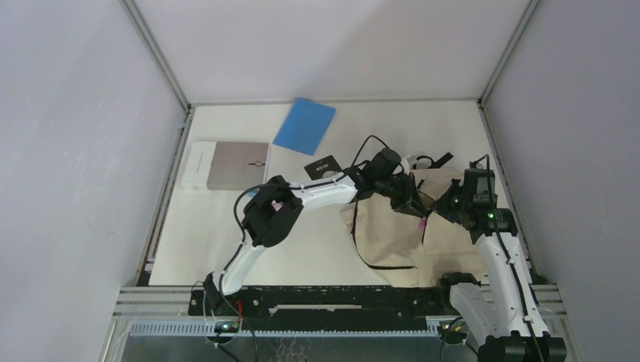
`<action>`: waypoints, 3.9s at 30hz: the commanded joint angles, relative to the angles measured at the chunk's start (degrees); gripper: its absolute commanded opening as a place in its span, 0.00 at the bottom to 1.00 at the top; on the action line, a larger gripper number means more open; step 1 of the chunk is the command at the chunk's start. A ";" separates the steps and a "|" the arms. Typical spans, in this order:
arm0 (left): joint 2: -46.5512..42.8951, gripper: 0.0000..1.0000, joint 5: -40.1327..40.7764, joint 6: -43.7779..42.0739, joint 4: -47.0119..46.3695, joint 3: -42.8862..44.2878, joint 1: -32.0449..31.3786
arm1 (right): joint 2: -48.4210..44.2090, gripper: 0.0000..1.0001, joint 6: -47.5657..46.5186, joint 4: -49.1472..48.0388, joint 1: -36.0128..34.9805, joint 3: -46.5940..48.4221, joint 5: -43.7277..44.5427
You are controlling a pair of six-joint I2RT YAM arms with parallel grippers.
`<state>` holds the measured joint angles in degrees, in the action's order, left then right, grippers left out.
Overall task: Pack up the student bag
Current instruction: Place the stationery in the student bag, then pick up the stationery from the center of the board.
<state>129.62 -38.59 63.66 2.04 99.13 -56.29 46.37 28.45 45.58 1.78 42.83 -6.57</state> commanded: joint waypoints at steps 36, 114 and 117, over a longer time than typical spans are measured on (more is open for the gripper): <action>-35.82 0.54 43.35 -49.12 33.99 -25.54 7.16 | 0.71 0.00 0.47 -5.37 -1.00 3.31 -0.93; -24.55 0.42 37.13 -42.41 33.80 -31.89 19.56 | -1.91 0.00 0.16 -4.17 -0.92 2.79 -0.25; -22.57 0.39 33.69 -39.61 33.57 -30.93 19.68 | -2.45 0.00 0.11 -3.33 -0.85 2.71 0.09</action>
<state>103.81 -1.43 17.67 34.87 65.56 -36.62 45.80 28.53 44.05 1.08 43.57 -6.50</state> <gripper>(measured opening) 0.413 0.008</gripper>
